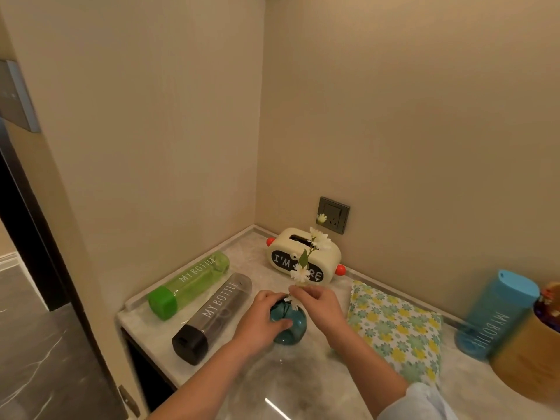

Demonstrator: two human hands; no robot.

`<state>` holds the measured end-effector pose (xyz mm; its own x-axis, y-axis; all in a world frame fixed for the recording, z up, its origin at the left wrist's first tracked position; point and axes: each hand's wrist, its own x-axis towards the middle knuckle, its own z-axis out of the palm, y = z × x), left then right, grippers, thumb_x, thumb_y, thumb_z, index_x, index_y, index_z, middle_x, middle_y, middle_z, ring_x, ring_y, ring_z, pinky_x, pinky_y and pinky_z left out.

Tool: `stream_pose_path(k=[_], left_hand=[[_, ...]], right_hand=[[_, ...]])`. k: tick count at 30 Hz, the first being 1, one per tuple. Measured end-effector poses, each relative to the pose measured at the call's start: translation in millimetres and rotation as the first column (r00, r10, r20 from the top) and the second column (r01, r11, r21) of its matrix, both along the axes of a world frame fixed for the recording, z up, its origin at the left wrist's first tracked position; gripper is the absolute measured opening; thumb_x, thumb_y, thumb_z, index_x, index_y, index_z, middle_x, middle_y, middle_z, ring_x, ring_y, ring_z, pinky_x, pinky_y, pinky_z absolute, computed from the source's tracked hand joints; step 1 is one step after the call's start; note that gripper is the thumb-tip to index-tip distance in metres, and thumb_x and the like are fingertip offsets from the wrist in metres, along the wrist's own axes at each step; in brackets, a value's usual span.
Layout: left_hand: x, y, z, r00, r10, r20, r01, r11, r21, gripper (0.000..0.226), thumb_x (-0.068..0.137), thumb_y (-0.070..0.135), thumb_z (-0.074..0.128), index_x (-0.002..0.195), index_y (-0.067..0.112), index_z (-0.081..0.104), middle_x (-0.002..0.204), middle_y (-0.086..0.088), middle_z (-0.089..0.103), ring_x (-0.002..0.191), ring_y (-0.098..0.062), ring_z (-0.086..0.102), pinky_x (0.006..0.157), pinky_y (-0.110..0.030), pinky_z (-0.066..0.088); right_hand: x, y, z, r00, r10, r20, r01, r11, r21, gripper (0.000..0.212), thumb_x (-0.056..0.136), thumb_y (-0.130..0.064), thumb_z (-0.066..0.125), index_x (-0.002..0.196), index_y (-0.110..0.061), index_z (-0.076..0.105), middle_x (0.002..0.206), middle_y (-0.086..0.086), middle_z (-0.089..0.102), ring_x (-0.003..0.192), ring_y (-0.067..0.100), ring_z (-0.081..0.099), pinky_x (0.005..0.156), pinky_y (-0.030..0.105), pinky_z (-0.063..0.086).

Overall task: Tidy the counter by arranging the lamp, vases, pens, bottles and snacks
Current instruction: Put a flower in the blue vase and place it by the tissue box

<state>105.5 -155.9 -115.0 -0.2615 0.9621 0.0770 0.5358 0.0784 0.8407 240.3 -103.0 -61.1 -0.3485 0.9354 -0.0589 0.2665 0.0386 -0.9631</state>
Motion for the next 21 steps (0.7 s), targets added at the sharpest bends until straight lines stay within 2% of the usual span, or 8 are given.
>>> stream_pose_path(k=[3,5,7,14,18,21], left_hand=[[2,-4,0,0.999,0.026,0.027,-0.026,1.0,-0.001,0.059,0.082,0.021,0.073,0.136,0.019,0.048,0.124,0.011,0.043,0.113,-0.004,0.048,0.093,-0.015,0.036],[2,-6,-1,0.999,0.037,0.031,-0.037,0.999,0.004,0.06,0.083,0.02,0.073,0.137,0.022,0.047,0.127,0.01,0.045,0.117,-0.005,0.049,0.094,-0.015,0.037],[3,-10,-2,0.998,0.057,0.04,-0.057,0.998,0.006,0.062,0.083,0.02,0.072,0.139,0.025,0.045,0.131,0.009,0.046,0.121,-0.006,0.048,0.096,-0.017,0.038],[8,-24,-3,0.98,0.183,0.071,-0.179,0.982,-0.06,0.06,0.085,0.024,0.07,0.139,0.022,0.044,0.14,0.001,0.048,0.126,-0.015,0.048,0.107,-0.034,0.042],[10,-24,-4,0.973,0.201,0.111,-0.189,0.976,-0.106,0.057,0.088,0.022,0.066,0.139,0.016,0.043,0.141,-0.004,0.048,0.128,-0.017,0.047,0.108,-0.034,0.04],[8,-17,-7,0.966,0.218,0.137,-0.198,0.97,-0.14,0.049,0.093,0.02,0.059,0.139,0.014,0.043,0.141,-0.006,0.048,0.127,-0.019,0.048,0.107,-0.034,0.041]], right_hand=[[7,-7,-3,0.997,0.063,-0.038,-0.065,0.996,-0.063,0.018,0.093,-0.022,0.059,0.106,-0.015,0.068,0.101,0.0,0.069,0.091,0.005,0.062,0.065,0.009,0.044],[11,-8,-9,0.994,0.106,0.019,-0.104,0.989,-0.101,0.035,0.093,-0.016,0.053,0.128,-0.017,0.055,0.116,-0.001,0.061,0.099,0.005,0.057,0.069,0.011,0.042],[16,-10,-16,0.987,0.144,0.067,-0.135,0.983,-0.125,0.049,0.091,-0.012,0.053,0.139,-0.018,0.045,0.128,0.003,0.055,0.109,0.011,0.054,0.073,0.012,0.042],[22,-15,-31,0.983,0.141,0.12,-0.128,0.986,-0.107,0.063,0.082,-0.005,0.066,0.14,-0.017,0.045,0.132,0.008,0.054,0.108,0.017,0.057,0.065,0.013,0.048],[24,-17,-37,0.981,0.137,0.137,-0.125,0.988,-0.095,0.066,0.081,-0.007,0.069,0.141,-0.016,0.042,0.127,0.005,0.053,0.103,0.015,0.057,0.06,0.013,0.049],[23,-18,-44,0.975,0.128,0.181,-0.117,0.991,-0.068,0.07,0.077,-0.011,0.074,0.139,-0.018,0.043,0.121,-0.001,0.054,0.101,0.013,0.057,0.07,0.017,0.053]])
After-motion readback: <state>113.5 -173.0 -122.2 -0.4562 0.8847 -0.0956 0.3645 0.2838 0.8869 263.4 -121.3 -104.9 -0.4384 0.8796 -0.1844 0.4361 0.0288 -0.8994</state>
